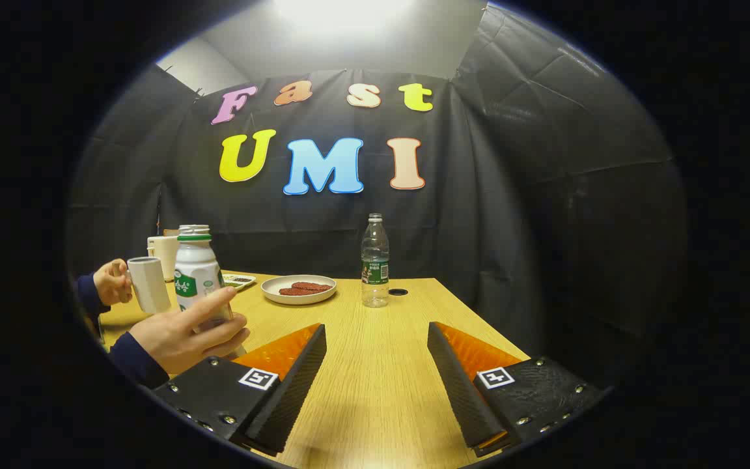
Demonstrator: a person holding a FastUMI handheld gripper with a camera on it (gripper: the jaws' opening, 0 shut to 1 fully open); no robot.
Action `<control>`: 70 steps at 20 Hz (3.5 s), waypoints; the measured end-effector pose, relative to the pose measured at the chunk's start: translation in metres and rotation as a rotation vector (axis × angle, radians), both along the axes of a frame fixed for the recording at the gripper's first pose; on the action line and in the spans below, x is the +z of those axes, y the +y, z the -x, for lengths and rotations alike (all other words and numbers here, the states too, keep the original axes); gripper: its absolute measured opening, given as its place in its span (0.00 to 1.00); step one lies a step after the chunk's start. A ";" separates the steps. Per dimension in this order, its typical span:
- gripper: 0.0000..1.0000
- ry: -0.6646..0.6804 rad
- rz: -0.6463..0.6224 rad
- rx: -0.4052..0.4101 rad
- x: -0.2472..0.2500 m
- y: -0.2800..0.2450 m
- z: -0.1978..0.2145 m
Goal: Take the bottle from table, then pour the juice into the cup, finally place the bottle on the coaster
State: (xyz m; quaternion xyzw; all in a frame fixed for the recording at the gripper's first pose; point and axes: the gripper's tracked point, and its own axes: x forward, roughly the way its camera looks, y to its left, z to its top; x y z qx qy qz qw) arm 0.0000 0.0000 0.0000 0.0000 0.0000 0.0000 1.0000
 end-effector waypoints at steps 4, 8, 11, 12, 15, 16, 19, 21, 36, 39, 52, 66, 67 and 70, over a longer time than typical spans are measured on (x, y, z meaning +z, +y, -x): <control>0.96 0.000 0.000 0.000 0.000 0.000 0.000; 0.95 -0.001 -0.001 0.000 0.000 0.000 0.000; 0.95 0.001 -0.001 0.000 0.000 0.000 0.000; 0.95 -0.001 -0.001 -0.001 0.000 0.000 0.000; 0.96 0.000 -0.001 -0.001 0.000 0.000 0.000; 0.96 0.000 -0.001 -0.001 0.000 0.000 0.000; 0.96 0.000 -0.001 -0.001 -0.001 0.000 0.000; 0.95 0.001 -0.001 -0.001 0.001 0.000 0.000; 0.96 0.008 -0.005 -0.001 -0.001 -0.001 -0.005; 0.96 -0.001 -0.015 -0.006 0.006 -0.003 -0.028; 0.96 -0.080 -0.114 0.031 0.071 0.039 -0.038; 0.96 -0.010 -0.082 0.189 0.056 0.157 -0.023; 0.96 0.001 -0.093 0.191 0.050 0.160 -0.026; 0.96 0.028 -0.106 0.183 0.036 0.166 -0.038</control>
